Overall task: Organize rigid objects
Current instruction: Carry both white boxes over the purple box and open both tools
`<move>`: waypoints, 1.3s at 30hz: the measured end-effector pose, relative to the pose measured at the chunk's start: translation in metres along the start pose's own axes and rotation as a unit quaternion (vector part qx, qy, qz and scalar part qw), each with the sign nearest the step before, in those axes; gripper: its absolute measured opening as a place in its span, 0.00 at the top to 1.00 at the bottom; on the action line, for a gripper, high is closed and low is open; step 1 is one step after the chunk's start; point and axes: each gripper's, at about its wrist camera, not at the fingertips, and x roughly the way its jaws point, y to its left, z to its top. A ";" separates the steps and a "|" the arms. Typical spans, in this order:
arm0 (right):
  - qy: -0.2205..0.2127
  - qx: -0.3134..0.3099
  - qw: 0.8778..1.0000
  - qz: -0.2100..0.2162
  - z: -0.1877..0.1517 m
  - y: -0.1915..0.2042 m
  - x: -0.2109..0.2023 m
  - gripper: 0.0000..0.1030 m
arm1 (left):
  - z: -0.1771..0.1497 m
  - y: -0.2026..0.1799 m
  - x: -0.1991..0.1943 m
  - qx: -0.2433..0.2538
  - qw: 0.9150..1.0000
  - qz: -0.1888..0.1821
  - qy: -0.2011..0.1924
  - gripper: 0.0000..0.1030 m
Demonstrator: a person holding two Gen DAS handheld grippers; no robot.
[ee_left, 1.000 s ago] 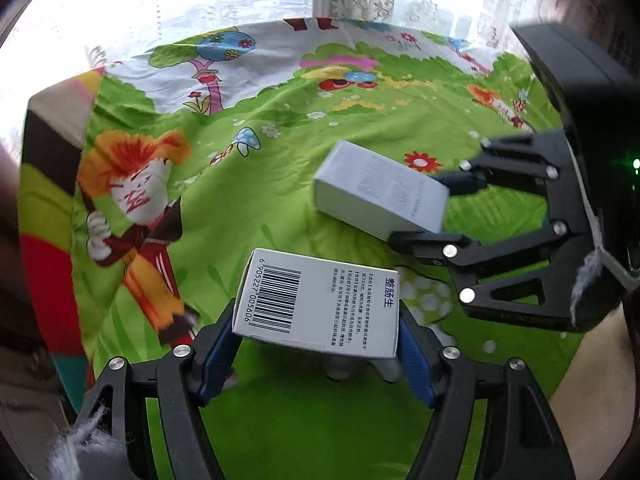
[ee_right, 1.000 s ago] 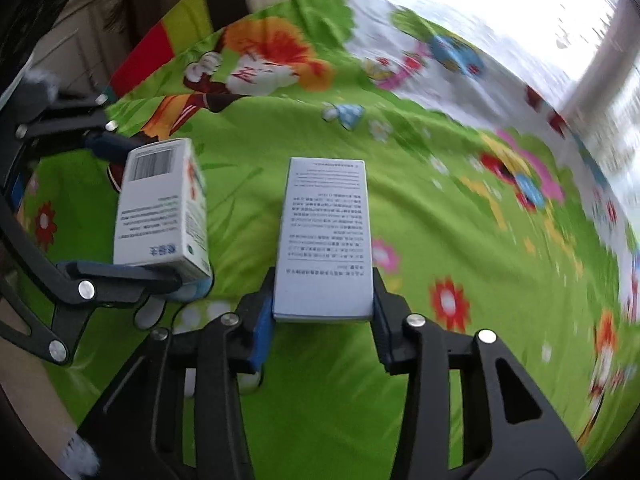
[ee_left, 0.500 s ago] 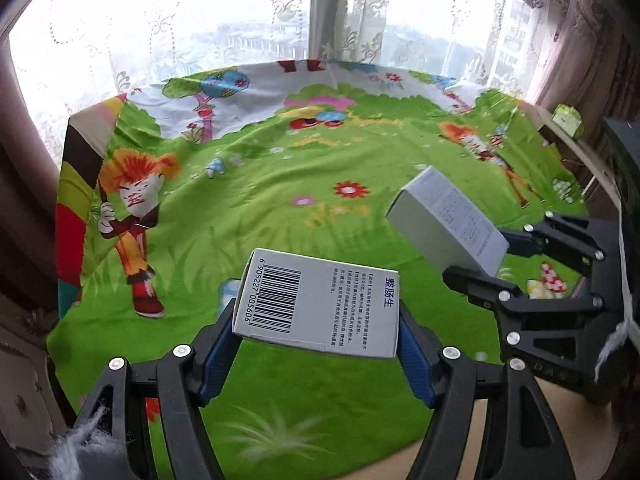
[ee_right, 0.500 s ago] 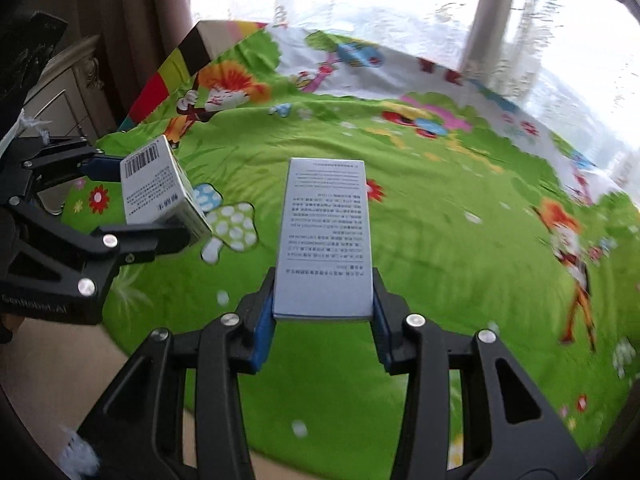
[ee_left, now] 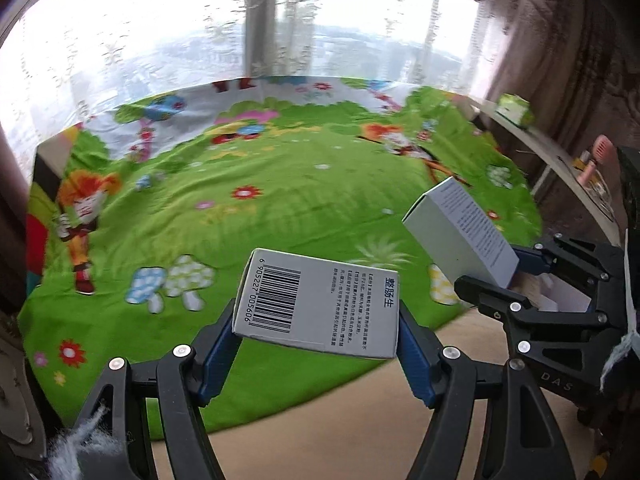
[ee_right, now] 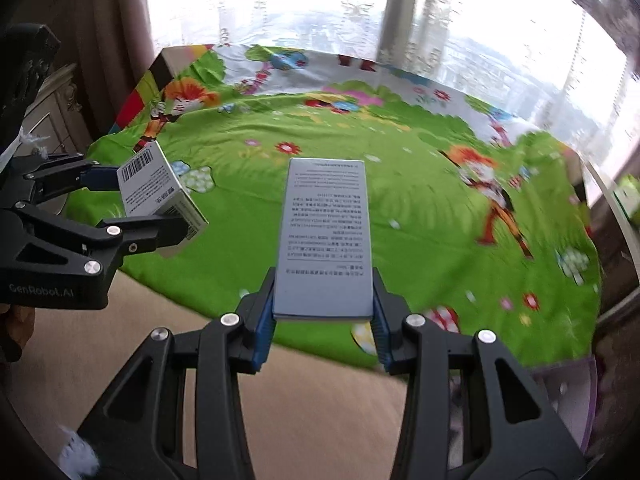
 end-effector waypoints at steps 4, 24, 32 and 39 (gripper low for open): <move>0.008 0.026 1.000 -0.014 -0.022 -0.020 -0.018 0.56 | -0.004 -0.029 -0.004 0.013 1.000 -0.021 -0.001 0.30; 0.039 0.152 0.976 -0.149 -0.135 -0.124 -0.109 0.56 | -0.019 -0.166 -0.011 0.094 0.987 -0.129 0.009 0.30; 0.049 0.197 0.957 -0.208 -0.165 -0.159 -0.122 0.56 | -0.024 -0.220 0.008 0.117 0.977 -0.174 0.041 0.30; 0.053 0.224 0.947 -0.226 -0.175 -0.179 -0.125 0.55 | -0.025 -0.241 0.027 0.117 0.972 -0.192 0.072 0.25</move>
